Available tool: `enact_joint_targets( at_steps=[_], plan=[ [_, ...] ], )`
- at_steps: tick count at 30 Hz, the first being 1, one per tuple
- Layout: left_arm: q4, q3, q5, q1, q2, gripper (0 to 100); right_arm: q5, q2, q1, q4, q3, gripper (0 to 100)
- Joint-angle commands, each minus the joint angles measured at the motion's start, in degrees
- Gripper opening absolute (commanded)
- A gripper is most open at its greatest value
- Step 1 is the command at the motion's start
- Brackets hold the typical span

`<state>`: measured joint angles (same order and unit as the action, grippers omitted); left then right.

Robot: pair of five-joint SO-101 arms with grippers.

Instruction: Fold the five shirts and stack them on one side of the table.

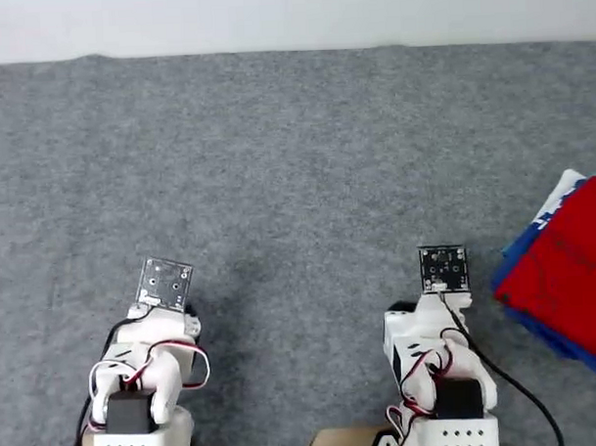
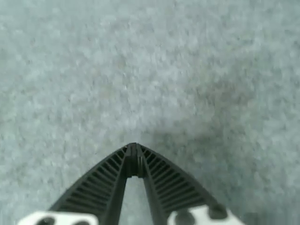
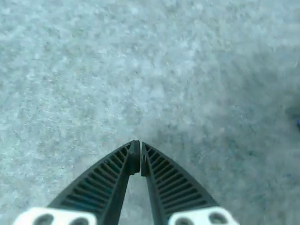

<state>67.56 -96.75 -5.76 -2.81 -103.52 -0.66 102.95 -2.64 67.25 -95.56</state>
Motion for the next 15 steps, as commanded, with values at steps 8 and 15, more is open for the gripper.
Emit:
enact_joint_targets(
  at_steps=[8,15],
  plan=[
    [4.6,0.3,1.5,-2.2,-0.6,0,-0.7,0.9,1.4,7.4,-0.9,1.3],
    [4.7,0.3,11.5,-5.7,-0.6,0,-0.7,0.9,1.4,7.4,-0.9,1.3]
  ],
)
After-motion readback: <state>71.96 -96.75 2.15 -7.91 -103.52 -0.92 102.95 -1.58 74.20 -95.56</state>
